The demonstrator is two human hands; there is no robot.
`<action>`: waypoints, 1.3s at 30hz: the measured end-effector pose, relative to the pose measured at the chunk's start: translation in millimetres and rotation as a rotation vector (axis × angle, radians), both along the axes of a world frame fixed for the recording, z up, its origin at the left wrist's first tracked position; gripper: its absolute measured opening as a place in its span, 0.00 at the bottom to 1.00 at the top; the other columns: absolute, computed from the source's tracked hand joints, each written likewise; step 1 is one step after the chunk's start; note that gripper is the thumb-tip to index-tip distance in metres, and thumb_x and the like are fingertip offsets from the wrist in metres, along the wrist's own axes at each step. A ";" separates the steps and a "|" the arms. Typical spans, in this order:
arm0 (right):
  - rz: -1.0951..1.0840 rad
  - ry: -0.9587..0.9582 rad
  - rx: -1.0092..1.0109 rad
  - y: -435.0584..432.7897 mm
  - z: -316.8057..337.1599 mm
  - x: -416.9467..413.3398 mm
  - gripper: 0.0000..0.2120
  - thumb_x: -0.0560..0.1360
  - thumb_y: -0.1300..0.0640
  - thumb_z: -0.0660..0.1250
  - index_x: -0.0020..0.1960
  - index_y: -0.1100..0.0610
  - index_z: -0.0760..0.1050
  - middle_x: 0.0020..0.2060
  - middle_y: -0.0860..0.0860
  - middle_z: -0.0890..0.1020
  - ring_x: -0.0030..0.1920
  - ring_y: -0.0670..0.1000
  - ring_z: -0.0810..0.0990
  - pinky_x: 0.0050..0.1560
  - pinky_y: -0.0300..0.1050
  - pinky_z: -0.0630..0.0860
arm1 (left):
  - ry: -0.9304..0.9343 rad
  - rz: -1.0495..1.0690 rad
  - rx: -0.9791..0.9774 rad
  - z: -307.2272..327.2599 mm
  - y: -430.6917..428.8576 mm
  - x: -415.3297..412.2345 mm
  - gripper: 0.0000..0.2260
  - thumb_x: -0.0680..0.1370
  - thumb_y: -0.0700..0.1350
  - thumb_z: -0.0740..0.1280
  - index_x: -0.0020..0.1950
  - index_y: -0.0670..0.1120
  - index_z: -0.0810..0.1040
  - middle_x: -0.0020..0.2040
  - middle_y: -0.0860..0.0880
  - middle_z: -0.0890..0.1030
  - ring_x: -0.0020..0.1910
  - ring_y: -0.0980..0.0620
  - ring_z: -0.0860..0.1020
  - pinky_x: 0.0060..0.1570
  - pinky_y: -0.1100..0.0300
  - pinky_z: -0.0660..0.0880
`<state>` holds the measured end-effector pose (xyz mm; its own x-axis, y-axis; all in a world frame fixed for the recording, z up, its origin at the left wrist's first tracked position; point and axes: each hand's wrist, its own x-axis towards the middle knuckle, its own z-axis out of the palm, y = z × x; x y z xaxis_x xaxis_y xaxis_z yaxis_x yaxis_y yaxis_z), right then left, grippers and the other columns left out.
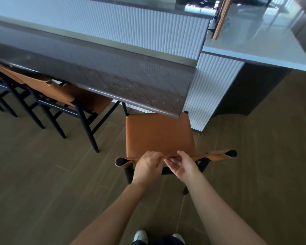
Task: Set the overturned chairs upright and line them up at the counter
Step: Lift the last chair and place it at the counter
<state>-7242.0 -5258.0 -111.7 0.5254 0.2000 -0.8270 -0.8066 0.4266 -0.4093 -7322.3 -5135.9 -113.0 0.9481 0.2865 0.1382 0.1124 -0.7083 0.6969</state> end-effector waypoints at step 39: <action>-0.150 0.012 -0.099 12.4 5.6 75.5 0.15 0.76 0.76 0.55 0.61 0.67 0.67 0.49 0.67 0.73 0.45 0.70 0.75 0.53 0.72 0.75 | 0.132 0.975 -1.633 3.2 66.1 84.6 0.14 0.72 0.26 0.55 0.56 0.32 0.70 0.48 0.38 0.75 0.43 0.35 0.76 0.27 0.41 0.79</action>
